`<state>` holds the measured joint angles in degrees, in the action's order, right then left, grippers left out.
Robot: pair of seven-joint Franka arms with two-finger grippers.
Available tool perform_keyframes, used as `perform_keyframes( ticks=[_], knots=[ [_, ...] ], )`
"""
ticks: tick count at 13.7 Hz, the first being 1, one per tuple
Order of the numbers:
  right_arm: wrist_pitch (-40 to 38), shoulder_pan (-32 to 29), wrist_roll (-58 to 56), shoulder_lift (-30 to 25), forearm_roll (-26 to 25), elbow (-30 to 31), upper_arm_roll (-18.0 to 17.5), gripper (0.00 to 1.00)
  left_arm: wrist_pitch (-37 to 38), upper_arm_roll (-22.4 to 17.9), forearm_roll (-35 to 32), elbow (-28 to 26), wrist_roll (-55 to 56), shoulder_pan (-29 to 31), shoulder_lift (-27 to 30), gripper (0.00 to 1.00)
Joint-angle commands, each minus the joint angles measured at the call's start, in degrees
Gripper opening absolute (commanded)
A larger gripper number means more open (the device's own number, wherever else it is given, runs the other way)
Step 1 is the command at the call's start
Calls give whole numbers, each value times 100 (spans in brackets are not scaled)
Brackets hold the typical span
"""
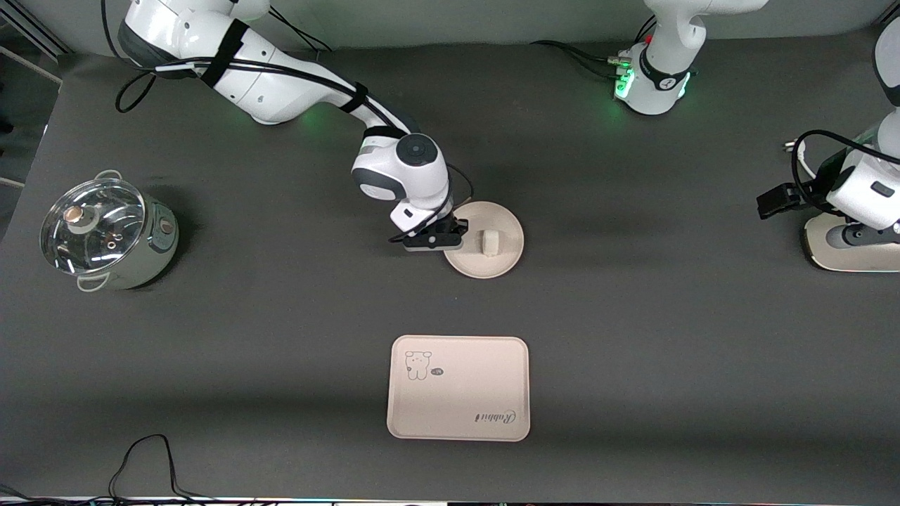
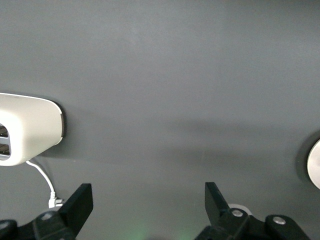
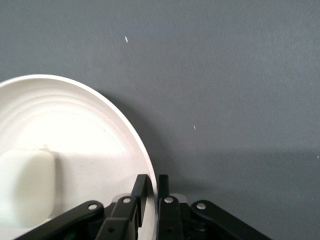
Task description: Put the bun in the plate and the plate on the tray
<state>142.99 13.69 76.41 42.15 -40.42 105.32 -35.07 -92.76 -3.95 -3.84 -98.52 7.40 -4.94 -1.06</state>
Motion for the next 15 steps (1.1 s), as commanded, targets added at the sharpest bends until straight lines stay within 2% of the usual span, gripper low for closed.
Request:
perform_keyframes(
  ticks=[1, 2, 4, 7, 9, 11, 13, 15],
  knots=[
    [-401, -287, -247, -66, 297, -414, -253, 0, 153, -62, -108, 166, 25, -51, -149, 100],
    [-638, -410, -493, -58, 385, -694, -367, 0, 153, -62, -108, 184, 25, -50, -149, 100],
    [-790, -438, -1169, 21, 832, -1422, -325, 0, 162, -71, -108, 219, 7, -42, -140, 100],
    [-869, -438, -2188, 328, 1281, -2521, 0, 0, 310, -71, -117, 228, 7, -42, -114, 100],
    [-860, -438, -2909, 871, 1440, -3460, 176, 0, 426, -71, -117, 333, -45, -42, -122, 100],
    [-852, -455, -3752, 1521, 1432, -4410, 194, 0, 408, -228, -117, 351, -63, -42, -123, 100],
    [-721, -543, -4247, 2006, 1432, -4896, 194, 0, 399, -238, -117, 386, -55, -59, -149, 100],
    [-170, -578, -4275, 2375, 1432, -4977, 290, 0, 435, -238, -108, 386, -63, -33, -140, 100]
  ],
)
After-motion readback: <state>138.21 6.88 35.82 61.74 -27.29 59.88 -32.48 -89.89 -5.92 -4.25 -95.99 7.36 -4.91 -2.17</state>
